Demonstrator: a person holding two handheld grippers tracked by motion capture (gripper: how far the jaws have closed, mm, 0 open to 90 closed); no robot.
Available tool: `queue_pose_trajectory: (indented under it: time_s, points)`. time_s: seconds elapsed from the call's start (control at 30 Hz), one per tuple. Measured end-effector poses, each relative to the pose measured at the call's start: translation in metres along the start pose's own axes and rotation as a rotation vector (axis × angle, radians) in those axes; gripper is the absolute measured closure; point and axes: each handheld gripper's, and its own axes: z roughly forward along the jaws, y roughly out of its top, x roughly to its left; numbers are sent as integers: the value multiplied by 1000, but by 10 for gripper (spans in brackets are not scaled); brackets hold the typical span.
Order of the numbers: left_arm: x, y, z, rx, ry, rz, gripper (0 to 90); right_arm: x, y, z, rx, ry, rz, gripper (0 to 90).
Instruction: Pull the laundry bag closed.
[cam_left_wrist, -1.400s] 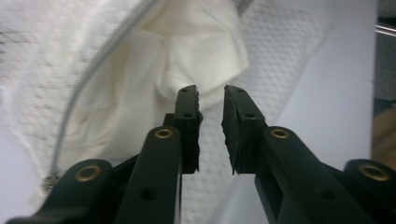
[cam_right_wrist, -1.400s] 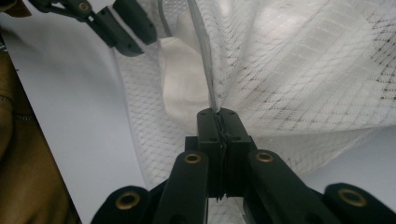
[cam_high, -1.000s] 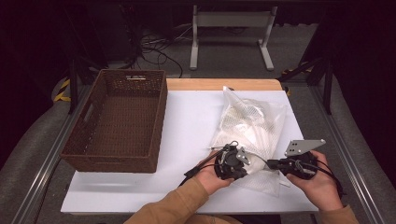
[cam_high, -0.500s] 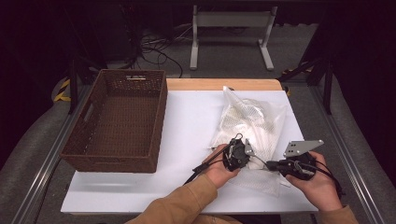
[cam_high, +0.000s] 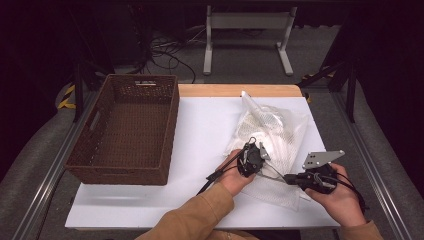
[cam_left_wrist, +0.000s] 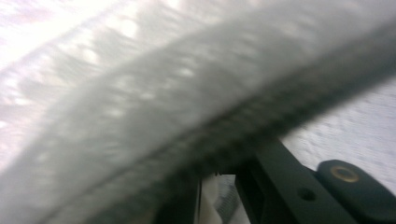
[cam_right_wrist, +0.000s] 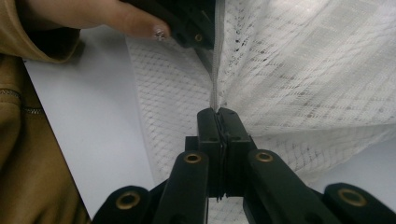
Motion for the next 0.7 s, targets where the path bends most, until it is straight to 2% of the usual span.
queue_pose_trajectory:
  time_s: [0.07,0.13,0.17,0.27,0.57,0.7]
  points:
    - [-4,-1,-4,10,-22,7,781,-1,0,0,-4,-1,2,892]
    - [-10,-4,-13,25,-26,33,728,-1,0,-1,-7,0,3,892]
    - [-10,-4,-13,25,-26,33,694,-1,0,-1,-7,0,3,892]
    - [-13,-11,-29,22,-43,34,680,-1,1,0,-8,-1,1,889]
    - [-10,-36,-72,-4,-76,-11,655,1,3,3,-1,10,-5,885]
    - [-3,-53,-87,-7,-62,-51,656,1,3,2,-4,4,-6,885]
